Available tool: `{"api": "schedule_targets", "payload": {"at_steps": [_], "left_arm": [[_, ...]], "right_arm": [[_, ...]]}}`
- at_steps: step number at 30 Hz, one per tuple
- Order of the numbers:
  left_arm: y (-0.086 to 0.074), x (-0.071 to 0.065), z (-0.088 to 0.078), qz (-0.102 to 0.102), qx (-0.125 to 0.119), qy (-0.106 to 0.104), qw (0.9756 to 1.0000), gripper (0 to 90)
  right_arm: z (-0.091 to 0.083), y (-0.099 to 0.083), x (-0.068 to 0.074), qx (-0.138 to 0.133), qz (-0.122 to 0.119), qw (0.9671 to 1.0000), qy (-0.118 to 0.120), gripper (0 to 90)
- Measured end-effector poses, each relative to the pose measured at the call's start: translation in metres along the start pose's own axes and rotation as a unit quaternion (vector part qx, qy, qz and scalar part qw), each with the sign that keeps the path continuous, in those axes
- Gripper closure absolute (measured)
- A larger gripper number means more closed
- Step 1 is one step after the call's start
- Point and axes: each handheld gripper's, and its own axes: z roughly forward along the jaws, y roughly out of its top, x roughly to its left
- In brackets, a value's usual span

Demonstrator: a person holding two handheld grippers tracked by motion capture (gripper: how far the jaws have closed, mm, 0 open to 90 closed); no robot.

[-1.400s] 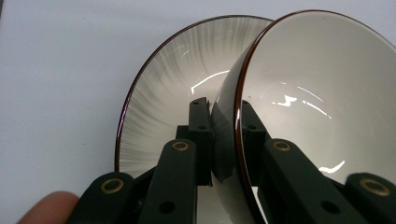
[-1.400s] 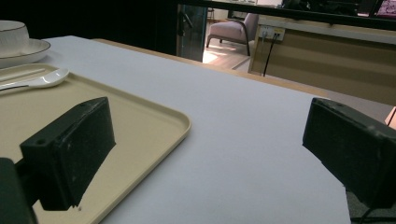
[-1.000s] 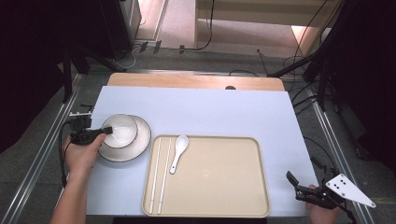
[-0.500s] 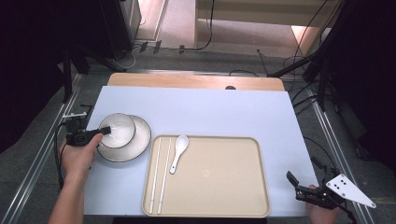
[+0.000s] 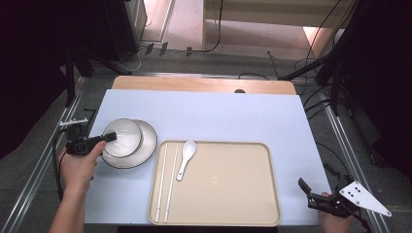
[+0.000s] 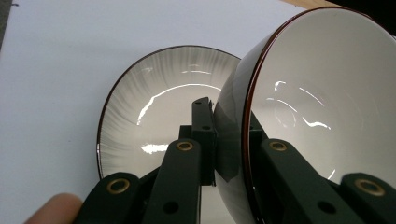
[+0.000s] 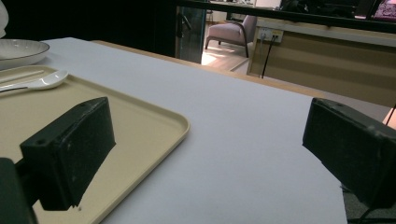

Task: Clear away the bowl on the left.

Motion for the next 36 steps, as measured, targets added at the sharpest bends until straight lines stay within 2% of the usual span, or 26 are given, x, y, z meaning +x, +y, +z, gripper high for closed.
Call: {"api": "schedule_targets", "payload": {"at_steps": [4, 17, 28, 31, 36], "left_arm": [[-0.002, -0.007, -0.002, 0.014, 0.005, 0.001, 0.9999, 83.0], [-0.014, -0.025, -0.007, 0.031, 0.005, -0.020, 0.9993, 83.0], [-0.027, -0.039, -0.013, 0.048, 0.010, -0.044, 0.9978, 83.1], [-0.030, -0.044, -0.014, 0.057, 0.010, -0.043, 0.9974, 83.1], [-0.035, -0.051, -0.014, 0.063, 0.019, -0.058, 0.9961, 83.1]], "right_arm": [[0.000, 0.000, 0.000, -0.001, -0.002, 1.0000, -0.001, 2.5], [0.000, 0.000, 0.000, -0.001, -0.001, 1.0000, 0.000, 2.4], [0.000, 0.000, 0.000, -0.001, -0.003, 1.0000, -0.001, 2.5], [0.000, 0.000, 0.000, -0.001, -0.002, 1.0000, -0.001, 2.5], [0.001, 0.000, 0.000, -0.002, -0.005, 1.0000, -0.001, 2.4]]}}
